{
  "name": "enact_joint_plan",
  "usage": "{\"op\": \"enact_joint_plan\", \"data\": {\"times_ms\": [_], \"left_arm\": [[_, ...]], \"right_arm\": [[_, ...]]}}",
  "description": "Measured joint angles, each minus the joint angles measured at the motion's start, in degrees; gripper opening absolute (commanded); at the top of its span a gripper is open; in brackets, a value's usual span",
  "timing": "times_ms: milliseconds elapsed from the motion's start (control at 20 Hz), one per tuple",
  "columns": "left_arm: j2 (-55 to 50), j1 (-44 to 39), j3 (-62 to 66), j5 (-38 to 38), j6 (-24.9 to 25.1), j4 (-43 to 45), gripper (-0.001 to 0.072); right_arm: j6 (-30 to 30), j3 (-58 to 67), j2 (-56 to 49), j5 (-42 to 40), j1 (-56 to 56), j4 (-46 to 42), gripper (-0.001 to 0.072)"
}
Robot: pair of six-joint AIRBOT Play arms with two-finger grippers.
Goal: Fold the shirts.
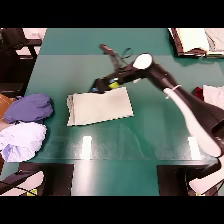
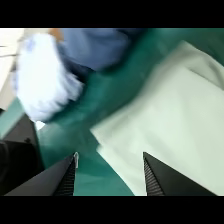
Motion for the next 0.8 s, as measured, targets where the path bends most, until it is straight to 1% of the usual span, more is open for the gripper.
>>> {"op": "enact_joint_plan", "data": {"times_ms": [100, 150, 200, 250, 400, 450, 500, 650, 750, 800], "left_arm": [[0.1, 0.2, 0.0, -0.8, 0.2, 0.0, 0.0027], [0.2, 0.2, 0.0, -1.0, 0.2, 0.0, 0.0026], [0.2, 0.3, 0.0, -1.3, 0.2, 0.0, 0.0027], [0.2, 0.3, 0.0, -1.4, 0.3, 0.0, 0.0026], [0.1, 0.3, 0.0, -1.6, 0.3, -1.0, 0.0026], [-0.1, 0.3, 0.0, -1.7, 0.4, -1.6, 0.0026], [-0.2, 0.3, -0.1, -1.7, 0.4, -2.1, 0.0026], [-0.5, 0.3, -0.5, -1.8, 0.4, -3.4, 0.0026], [-0.8, 0.3, -0.7, -1.8, 0.4, -4.1, 0.0026], [-1.0, 0.3, -0.7, -1.8, 0.4, -4.4, 0.0026]], "right_arm": [[1.7, -6.6, 2.8, 1.4, -5.7, -2.8, 0.0466], [2.6, -10.3, 4.3, 1.7, -8.8, -3.8, 0.0536], [3.1, -13.7, 5.6, 1.8, -11.5, -4.3, 0.0662], [3.4, -16.9, 6.5, 2.0, -13.9, -4.9, 0.067], [4.6, -24.0, 7.0, 2.4, -19.4, -5.6, 0.0662], [4.8, -25.3, 6.4, 2.5, -20.3, -5.5, 0.0648], [4.9, -26.1, 5.6, 2.5, -20.7, -5.0, 0.0626], [5.0, -27.4, 2.8, 1.3, -20.4, -1.0, 0.0612], [4.6, -26.4, 0.5, 0.7, -18.8, 1.3, 0.0511], [4.5, -25.2, -0.8, 0.4, -17.8, 1.7, 0.0482]]}}
